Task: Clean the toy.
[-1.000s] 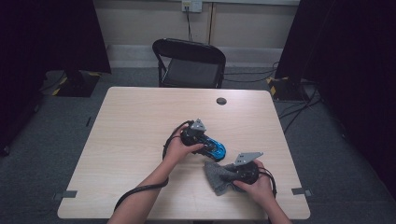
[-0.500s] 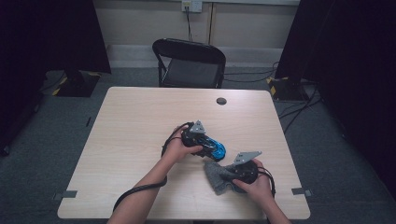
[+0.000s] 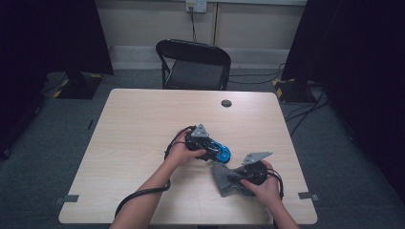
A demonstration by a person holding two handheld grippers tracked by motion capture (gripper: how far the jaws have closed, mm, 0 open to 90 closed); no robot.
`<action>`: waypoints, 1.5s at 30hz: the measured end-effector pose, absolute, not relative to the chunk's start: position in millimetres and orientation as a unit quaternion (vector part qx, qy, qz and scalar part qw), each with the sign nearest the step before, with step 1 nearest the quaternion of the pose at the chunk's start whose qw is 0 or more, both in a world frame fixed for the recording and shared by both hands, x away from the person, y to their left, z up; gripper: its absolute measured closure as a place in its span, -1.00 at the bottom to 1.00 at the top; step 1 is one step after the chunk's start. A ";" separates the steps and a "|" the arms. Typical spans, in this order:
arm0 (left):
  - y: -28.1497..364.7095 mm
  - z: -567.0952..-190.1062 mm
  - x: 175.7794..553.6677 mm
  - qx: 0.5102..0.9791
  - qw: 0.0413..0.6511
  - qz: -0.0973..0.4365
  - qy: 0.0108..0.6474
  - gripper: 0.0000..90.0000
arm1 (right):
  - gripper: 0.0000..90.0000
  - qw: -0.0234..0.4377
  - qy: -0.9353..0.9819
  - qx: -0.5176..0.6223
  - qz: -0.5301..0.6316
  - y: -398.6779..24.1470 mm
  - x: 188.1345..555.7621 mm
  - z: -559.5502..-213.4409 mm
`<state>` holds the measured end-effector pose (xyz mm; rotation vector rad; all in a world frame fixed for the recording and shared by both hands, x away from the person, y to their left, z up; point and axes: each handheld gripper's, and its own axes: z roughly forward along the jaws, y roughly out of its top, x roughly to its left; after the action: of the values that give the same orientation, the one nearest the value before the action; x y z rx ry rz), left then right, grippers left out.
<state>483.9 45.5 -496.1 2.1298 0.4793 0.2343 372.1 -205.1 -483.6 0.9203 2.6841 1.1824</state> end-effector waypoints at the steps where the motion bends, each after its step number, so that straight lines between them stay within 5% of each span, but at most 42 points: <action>1: 44.9 -494.9 484.0 0.866 0.451 0.093 0.196 -0.68 | 0.68 0.033 0.873 0.299 0.384 -206.4 372.2 -482.4; 45: 36.4 -485.4 487.1 0.887 0.404 0.086 0.206 -0.71 | 0.69 0.044 0.865 0.379 0.325 -241.7 442.8 -480.5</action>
<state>487.1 36.4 -485.4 2.2400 0.5199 0.2173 442.8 -241.7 -480.5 1.1589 2.6454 0.9920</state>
